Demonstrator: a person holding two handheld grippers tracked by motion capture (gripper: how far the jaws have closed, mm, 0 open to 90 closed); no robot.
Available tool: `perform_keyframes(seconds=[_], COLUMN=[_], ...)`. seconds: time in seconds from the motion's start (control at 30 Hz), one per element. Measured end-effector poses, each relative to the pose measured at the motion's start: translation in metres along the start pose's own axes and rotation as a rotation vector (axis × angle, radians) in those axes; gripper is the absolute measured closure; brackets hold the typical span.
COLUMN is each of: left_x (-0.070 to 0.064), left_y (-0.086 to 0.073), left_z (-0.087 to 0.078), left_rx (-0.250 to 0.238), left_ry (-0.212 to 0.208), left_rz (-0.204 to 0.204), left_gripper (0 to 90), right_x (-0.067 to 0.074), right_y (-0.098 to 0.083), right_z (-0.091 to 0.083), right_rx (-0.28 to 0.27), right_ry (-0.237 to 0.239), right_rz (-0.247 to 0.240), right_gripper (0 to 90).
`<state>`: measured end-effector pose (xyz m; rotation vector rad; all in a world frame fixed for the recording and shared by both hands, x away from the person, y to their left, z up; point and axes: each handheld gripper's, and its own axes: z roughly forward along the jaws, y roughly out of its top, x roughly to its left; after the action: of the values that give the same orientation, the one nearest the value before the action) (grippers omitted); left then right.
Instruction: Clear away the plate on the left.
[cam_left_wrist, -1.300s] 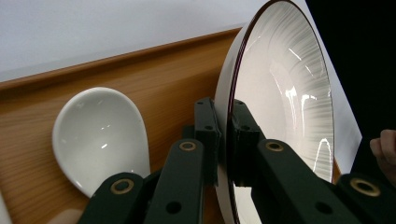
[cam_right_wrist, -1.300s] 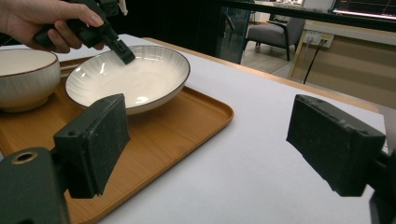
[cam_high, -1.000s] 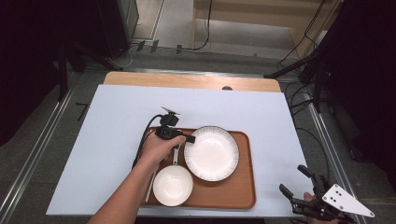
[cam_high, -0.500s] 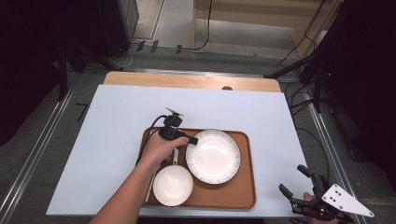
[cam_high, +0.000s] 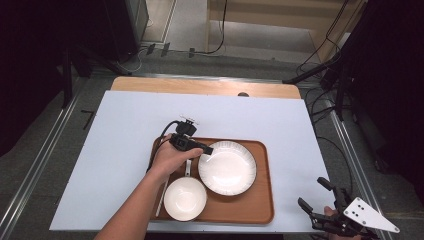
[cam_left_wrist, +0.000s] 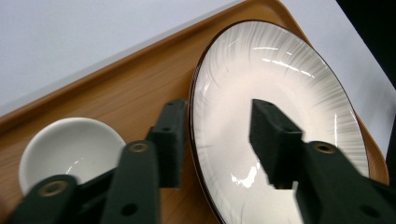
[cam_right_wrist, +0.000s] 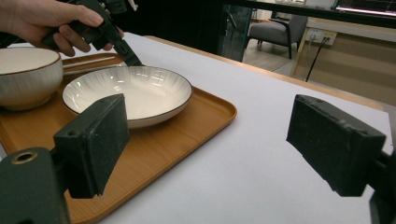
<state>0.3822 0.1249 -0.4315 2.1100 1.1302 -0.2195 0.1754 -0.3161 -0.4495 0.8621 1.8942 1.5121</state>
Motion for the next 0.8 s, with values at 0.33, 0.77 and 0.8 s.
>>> perform_keyframes(seconds=[0.33, 0.77, 0.8], left_x=[-0.002, 0.005, 0.005], left_y=[-0.002, -0.028, -0.029], left_z=[-0.026, -0.051, -0.052], left_rx=[-0.148, -0.242, -0.254], left_ry=[0.049, 0.103, 0.105], left_rz=[-0.007, -0.004, -0.002], left_gripper=[4.5, 0.0, 0.0], right_x=[0.001, 0.003, 0.004], right_y=[0.000, 0.000, 0.000], right_z=[0.001, 0.003, 0.003], right_rx=[0.004, 0.014, 0.013], right_ry=[0.003, 0.009, 0.010], right_rz=[-0.004, -0.010, -0.012], right_gripper=[13.1, 13.1, 13.1])
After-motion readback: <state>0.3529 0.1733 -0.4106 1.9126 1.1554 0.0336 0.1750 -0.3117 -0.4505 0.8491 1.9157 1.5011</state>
